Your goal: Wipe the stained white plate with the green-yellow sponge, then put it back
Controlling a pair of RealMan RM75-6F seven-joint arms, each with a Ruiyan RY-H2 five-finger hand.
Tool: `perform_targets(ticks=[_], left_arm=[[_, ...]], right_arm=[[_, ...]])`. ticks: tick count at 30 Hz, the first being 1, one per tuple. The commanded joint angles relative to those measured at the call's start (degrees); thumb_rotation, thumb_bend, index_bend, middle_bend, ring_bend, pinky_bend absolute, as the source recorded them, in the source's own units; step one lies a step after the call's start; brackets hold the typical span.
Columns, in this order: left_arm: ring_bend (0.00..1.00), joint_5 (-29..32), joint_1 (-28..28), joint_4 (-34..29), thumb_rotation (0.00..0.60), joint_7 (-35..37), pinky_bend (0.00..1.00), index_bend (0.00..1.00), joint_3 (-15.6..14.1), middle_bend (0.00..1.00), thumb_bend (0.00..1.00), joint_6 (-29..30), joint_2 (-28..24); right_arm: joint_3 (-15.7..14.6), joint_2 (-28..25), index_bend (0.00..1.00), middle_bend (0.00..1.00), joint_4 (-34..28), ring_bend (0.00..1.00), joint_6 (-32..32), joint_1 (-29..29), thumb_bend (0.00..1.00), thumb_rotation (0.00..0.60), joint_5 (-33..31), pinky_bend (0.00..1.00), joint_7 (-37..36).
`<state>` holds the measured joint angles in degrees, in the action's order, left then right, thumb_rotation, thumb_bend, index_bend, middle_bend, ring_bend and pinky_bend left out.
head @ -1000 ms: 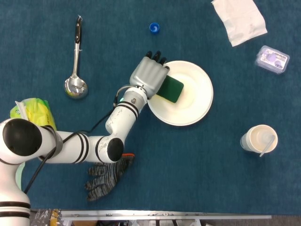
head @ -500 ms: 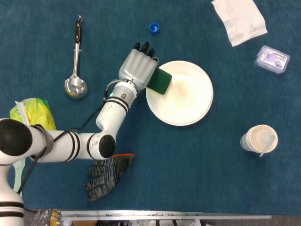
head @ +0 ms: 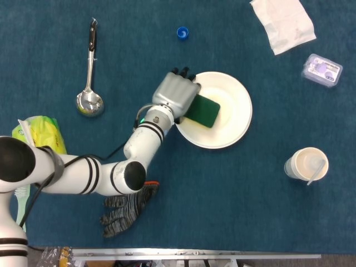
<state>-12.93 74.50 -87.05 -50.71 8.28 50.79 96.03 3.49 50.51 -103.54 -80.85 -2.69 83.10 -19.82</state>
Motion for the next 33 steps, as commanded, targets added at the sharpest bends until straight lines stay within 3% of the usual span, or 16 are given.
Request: perform_targets(ticks=[1, 19, 33], left_arm=[[0.04, 0.9, 0.9, 0.3, 0.600, 0.2, 0.11, 0.35, 0.4, 0.15, 0.28, -0.2, 1.0], [0.04, -0.4, 1.0, 7.5, 0.600, 2.0, 0.11, 0.35, 0.1, 0.15, 0.28, 0.3, 5.8], [0.04, -3.1, -1.4, 8.3, 0.600, 1.5, 0.11, 0.35, -2.0, 0.15, 0.28, 1.5, 4.2]], right_arm=[[0.0, -0.1, 0.01, 0.11, -0.1, 0.01, 0.0, 0.0, 0.16, 0.600, -0.1, 0.27, 0.1], [0.2, 0.0, 0.01, 0.11, 0.0, 0.01, 0.4, -0.2, 0.16, 0.600, -0.8, 0.27, 0.5], [0.2, -0.2, 0.01, 0.11, -0.3, 0.01, -0.1, 0.1, 0.16, 0.600, -0.5, 0.27, 0.4]])
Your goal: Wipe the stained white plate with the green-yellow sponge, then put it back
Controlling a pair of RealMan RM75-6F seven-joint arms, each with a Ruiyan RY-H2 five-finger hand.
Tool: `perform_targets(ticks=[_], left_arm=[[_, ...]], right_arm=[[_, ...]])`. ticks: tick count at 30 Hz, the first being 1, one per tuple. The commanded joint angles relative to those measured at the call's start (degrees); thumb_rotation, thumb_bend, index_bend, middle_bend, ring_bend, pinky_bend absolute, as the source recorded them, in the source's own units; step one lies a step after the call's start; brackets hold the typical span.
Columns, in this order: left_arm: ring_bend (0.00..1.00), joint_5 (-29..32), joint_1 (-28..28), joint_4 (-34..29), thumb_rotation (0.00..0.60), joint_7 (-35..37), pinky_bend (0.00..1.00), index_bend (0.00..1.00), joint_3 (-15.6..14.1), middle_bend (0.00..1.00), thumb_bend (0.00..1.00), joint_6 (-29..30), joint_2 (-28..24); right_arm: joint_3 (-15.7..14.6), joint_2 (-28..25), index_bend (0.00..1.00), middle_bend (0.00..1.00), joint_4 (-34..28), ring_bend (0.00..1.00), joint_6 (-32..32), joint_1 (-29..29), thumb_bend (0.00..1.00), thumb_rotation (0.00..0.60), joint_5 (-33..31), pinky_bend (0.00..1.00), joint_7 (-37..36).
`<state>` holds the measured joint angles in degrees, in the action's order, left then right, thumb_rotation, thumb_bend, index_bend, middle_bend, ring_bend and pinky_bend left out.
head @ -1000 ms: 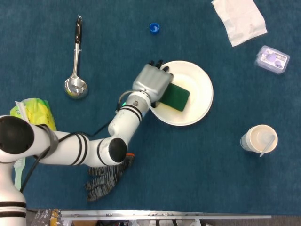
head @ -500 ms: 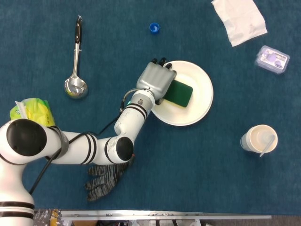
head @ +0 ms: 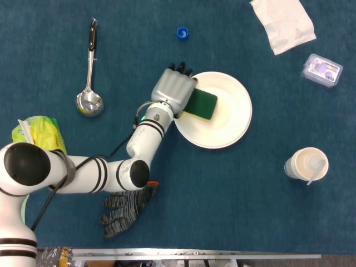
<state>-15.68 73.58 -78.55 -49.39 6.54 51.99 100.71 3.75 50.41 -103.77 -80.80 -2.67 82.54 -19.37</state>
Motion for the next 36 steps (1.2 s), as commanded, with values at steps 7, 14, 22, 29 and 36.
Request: perform_targets(ticks=[7, 14, 22, 29, 36], left_arm=[[0.04, -1.7, -3.0, -2.9, 0.600, 2.4, 0.11, 0.35, 0.4, 0.15, 0.28, 1.6, -4.6], [0.04, -5.0, -6.1, -7.3, 0.600, 4.9, 0.11, 0.35, 0.0, 0.15, 0.28, 3.1, -10.0], [0.04, -9.0, -10.4, -8.8, 0.600, 7.5, 0.11, 0.34, -2.7, 0.15, 0.28, 3.7, -13.7], [0.00, -10.8, -12.3, -8.3, 0.600, 8.0, 0.11, 0.18, -4.2, 0.06, 0.28, 3.1, -14.5], [0.00, -13.6, -14.3, -8.3, 0.600, 10.4, 0.09, 0.00, -3.8, 0.00, 0.28, 2.9, -15.8]], right_arm=[[-0.2, -0.3, 0.01, 0.11, -0.1, 0.01, -0.8, 0.4, 0.16, 0.600, 0.8, 0.27, -0.6], [-0.2, 0.0, 0.01, 0.11, -0.1, 0.01, -0.5, 0.1, 0.16, 0.600, 1.3, 0.27, -0.6], [-0.1, 0.4, 0.01, 0.11, -0.4, 0.01, 0.2, -0.6, 0.16, 0.600, 1.4, 0.27, 0.0], [-0.2, 0.6, 0.01, 0.11, -0.7, 0.01, 0.3, -0.7, 0.16, 0.600, 1.6, 0.27, 0.5], [-0.2, 0.3, 0.01, 0.11, -1.5, 0.01, -0.6, -0.4, 0.16, 0.600, 1.7, 0.27, 1.1]])
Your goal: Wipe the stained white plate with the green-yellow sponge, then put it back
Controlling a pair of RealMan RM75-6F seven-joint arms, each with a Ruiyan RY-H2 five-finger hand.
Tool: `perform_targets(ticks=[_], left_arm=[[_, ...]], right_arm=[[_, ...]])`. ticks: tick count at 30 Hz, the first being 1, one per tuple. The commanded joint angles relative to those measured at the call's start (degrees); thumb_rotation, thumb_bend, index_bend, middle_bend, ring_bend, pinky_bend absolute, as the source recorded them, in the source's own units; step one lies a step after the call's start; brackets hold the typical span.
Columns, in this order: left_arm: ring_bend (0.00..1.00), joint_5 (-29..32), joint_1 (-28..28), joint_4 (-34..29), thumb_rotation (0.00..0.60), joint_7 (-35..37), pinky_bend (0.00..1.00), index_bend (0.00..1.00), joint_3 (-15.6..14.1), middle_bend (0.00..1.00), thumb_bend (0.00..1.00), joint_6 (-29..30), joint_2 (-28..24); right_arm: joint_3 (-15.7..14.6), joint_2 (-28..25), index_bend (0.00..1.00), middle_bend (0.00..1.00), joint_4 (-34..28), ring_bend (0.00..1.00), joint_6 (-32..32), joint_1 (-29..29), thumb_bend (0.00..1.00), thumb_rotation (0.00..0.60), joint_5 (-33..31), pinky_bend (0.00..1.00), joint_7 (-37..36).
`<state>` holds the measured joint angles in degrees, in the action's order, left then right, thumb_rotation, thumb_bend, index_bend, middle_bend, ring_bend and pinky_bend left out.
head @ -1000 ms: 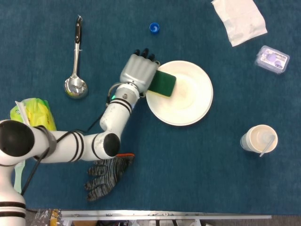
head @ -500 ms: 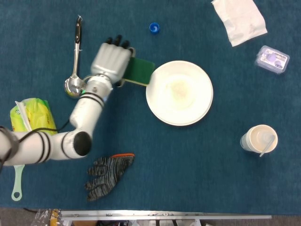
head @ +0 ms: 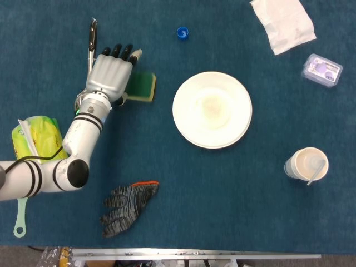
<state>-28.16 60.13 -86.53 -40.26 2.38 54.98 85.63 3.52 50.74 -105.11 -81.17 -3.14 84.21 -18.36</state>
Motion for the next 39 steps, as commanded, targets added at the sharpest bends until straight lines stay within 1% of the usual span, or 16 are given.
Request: perform_targets(ticks=[1, 5, 9, 12, 15, 18, 25, 29, 33, 36, 39], left_arm=[[0.00, -1.9, -1.2, -0.5, 0.600, 2.0, 0.09, 0.00, 0.5, 0.00, 0.28, 0.0, -1.0], [0.00, -7.1, -3.9, -2.2, 0.600, 6.8, 0.09, 0.00, 1.2, 0.00, 0.28, 1.4, -2.9], [0.00, -15.5, -8.2, -5.1, 0.600, 13.1, 0.09, 0.03, 1.1, 0.03, 0.28, 4.9, -6.2], [0.00, -21.1, -11.5, -7.5, 0.600, 16.9, 0.09, 0.07, 0.1, 0.05, 0.28, 7.7, -9.2], [0.00, -25.4, -14.9, -9.6, 0.600, 19.9, 0.09, 0.10, -1.1, 0.06, 0.28, 10.3, -12.2], [0.00, -28.2, -18.2, -11.3, 0.600, 22.3, 0.09, 0.11, -2.3, 0.07, 0.28, 12.4, -14.9], [0.00, -32.5, -25.3, -13.7, 0.600, 26.6, 0.09, 0.15, -4.7, 0.08, 0.28, 16.8, -19.7], [0.00, -33.8, -29.8, -13.7, 0.600, 28.7, 0.09, 0.17, -5.6, 0.09, 0.28, 20.0, -21.5], [0.00, -34.7, -33.6, -14.2, 0.600, 29.4, 0.09, 0.17, -6.3, 0.10, 0.28, 22.4, -23.0], [0.00, -35.0, -35.7, -15.0, 0.600, 29.8, 0.09, 0.17, -6.4, 0.10, 0.28, 23.7, -24.3], [0.00, -35.3, -37.6, -15.4, 0.600, 30.4, 0.09, 0.17, -5.6, 0.10, 0.28, 25.4, -24.6]], right_arm=[[0.0, -0.1, 0.01, 0.11, -0.2, 0.01, -0.3, 0.2, 0.16, 0.600, 0.0, 0.27, 0.2], [-0.1, -0.2, 0.01, 0.11, -0.6, 0.01, -0.6, 0.4, 0.16, 0.600, 0.0, 0.27, 0.4], [-0.3, -0.2, 0.01, 0.11, -0.8, 0.01, -0.9, 0.8, 0.16, 0.600, -0.5, 0.27, 0.8], [-0.4, -0.3, 0.01, 0.11, -0.9, 0.01, -1.1, 1.2, 0.16, 0.600, -0.9, 0.27, 1.4], [-0.5, -0.2, 0.01, 0.11, -0.9, 0.01, -1.6, 1.6, 0.16, 0.600, -1.2, 0.27, 2.1], [-0.6, 0.0, 0.01, 0.11, -0.9, 0.01, -1.9, 2.0, 0.16, 0.600, -1.7, 0.27, 2.5], [-0.9, 0.7, 0.01, 0.11, -0.2, 0.01, -2.4, 2.9, 0.16, 0.600, -2.7, 0.27, 3.3], [-0.9, 0.8, 0.01, 0.11, 0.0, 0.01, -2.7, 3.4, 0.16, 0.600, -3.0, 0.27, 3.6], [-0.9, 0.8, 0.01, 0.11, 0.0, 0.01, -2.7, 3.6, 0.16, 0.600, -3.3, 0.27, 3.5], [-0.8, 0.9, 0.01, 0.11, 0.2, 0.01, -2.3, 3.5, 0.16, 0.600, -3.6, 0.27, 3.7], [-0.8, 1.2, 0.01, 0.11, 0.3, 0.01, -1.9, 3.3, 0.16, 0.600, -3.6, 0.27, 3.7]])
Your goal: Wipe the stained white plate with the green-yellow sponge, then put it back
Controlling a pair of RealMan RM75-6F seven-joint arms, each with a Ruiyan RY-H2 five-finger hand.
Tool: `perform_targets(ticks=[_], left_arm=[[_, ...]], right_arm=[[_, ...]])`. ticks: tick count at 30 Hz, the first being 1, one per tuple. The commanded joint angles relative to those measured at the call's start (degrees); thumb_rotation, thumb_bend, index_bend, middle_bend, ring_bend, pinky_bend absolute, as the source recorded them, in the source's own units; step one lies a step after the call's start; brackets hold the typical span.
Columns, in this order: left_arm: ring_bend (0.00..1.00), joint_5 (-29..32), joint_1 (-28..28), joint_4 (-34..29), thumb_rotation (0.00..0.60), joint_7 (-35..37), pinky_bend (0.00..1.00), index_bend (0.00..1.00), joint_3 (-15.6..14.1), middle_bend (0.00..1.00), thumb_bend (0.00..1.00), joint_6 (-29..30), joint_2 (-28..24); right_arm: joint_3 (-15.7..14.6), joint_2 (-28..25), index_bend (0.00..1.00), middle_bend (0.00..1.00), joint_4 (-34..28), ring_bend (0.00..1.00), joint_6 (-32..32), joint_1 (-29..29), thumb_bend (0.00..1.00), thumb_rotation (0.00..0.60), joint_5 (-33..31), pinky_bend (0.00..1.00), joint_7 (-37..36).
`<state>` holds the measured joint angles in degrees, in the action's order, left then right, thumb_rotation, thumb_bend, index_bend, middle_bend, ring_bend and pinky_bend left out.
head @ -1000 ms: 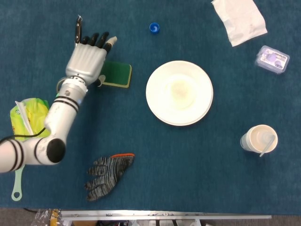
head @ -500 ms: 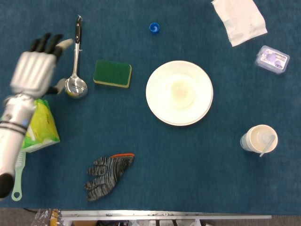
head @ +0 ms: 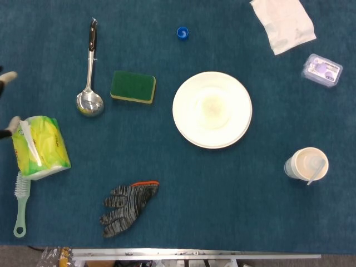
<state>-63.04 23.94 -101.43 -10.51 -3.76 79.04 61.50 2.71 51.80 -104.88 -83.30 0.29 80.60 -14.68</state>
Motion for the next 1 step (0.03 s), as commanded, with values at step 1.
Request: perform_targets(ticks=[1], left_arm=[[0.00, -0.5, -1.8, -0.6, 0.600, 1.0, 0.09, 0.17, 0.8, 0.10, 0.28, 1.6, -0.5]], right_arm=[[0.0, 0.2, 0.01, 0.11, 0.1, 0.01, 0.3, -0.2, 0.16, 0.600, 0.0, 0.27, 0.1]])
